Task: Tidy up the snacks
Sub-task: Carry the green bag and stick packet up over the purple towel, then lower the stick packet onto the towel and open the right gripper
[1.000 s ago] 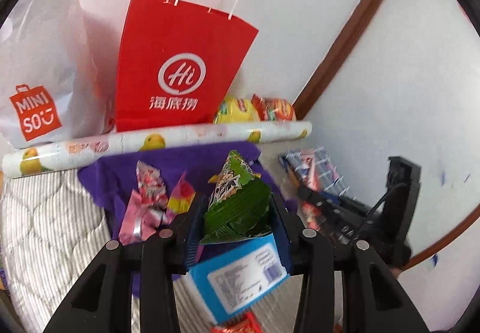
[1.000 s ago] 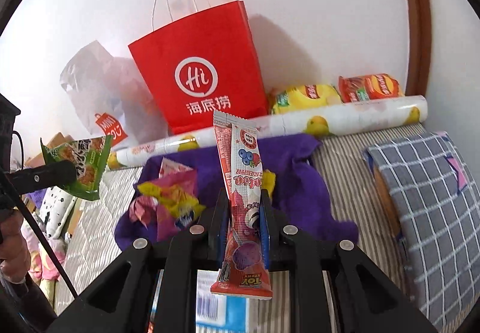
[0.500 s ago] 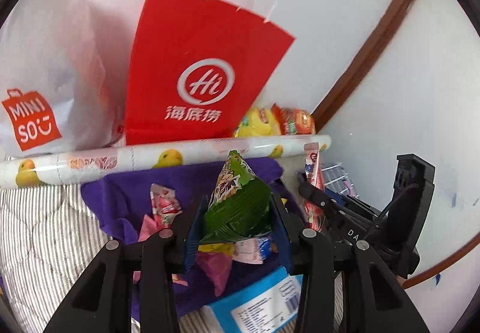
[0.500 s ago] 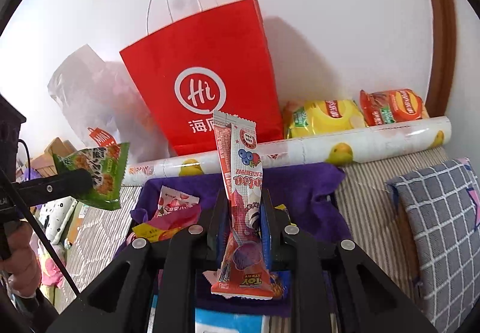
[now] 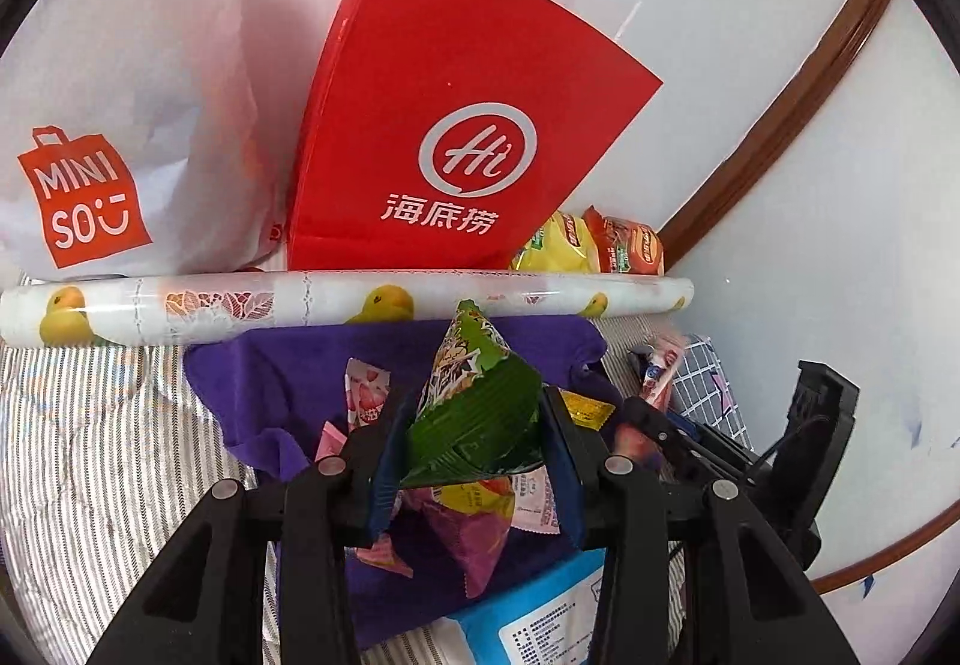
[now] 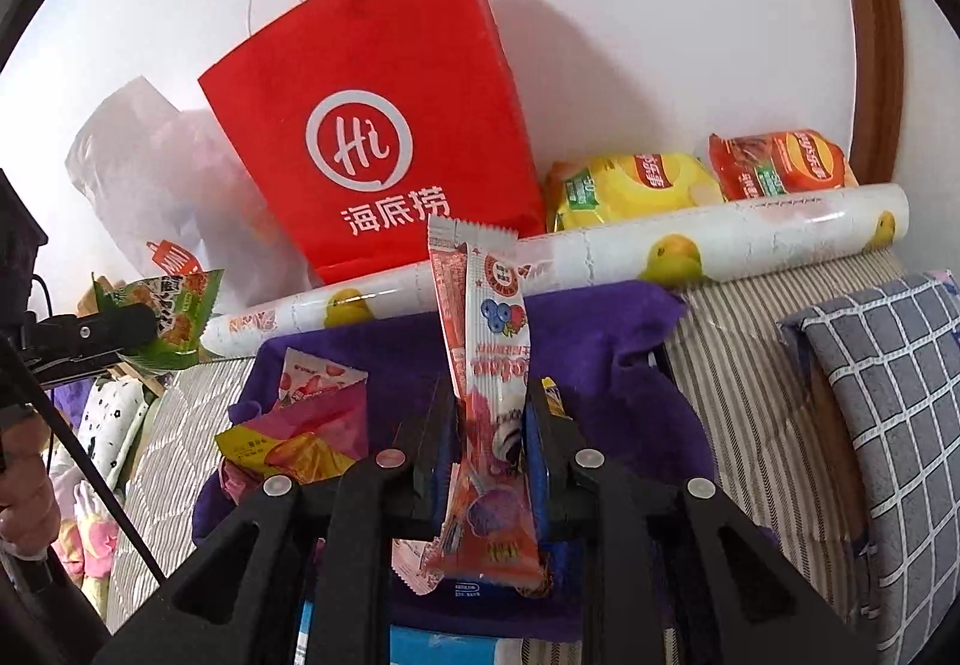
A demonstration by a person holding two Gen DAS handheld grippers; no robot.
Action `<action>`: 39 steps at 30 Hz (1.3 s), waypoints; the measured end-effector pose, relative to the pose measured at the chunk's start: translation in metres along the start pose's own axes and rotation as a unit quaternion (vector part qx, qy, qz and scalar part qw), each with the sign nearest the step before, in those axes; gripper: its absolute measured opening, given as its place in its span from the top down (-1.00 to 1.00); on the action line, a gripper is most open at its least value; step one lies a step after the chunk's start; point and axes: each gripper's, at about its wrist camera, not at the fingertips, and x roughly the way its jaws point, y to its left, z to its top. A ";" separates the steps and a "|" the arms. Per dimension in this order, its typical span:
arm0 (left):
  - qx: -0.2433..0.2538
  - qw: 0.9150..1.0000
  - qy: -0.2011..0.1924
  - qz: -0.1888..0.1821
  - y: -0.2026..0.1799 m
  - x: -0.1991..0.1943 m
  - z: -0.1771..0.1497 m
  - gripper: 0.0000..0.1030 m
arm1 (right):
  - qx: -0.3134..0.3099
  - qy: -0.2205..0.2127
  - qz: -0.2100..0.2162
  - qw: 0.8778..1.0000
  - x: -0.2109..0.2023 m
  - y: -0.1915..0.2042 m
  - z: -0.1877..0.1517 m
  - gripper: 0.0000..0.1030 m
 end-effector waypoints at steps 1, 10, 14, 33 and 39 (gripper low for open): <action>0.001 1.000 0.000 0.000 -0.001 0.000 0.000 0.22 | 0.002 0.002 0.000 1.000 0.001 0.000 -0.001 0.57; 0.014 1.000 0.011 -0.001 -0.010 0.010 -0.006 0.22 | -0.019 0.008 0.007 1.000 0.006 0.009 -0.007 0.56; 0.018 1.000 0.015 0.000 -0.012 0.013 -0.007 0.22 | -0.024 0.012 0.010 1.000 0.008 0.011 -0.009 0.56; 0.023 1.000 0.020 0.000 -0.014 0.013 -0.007 0.22 | -0.048 0.044 0.005 0.998 0.026 0.022 -0.017 0.55; 0.025 0.999 0.024 0.000 -0.017 0.015 -0.007 0.22 | -0.052 0.048 0.001 0.997 0.029 0.023 -0.018 0.54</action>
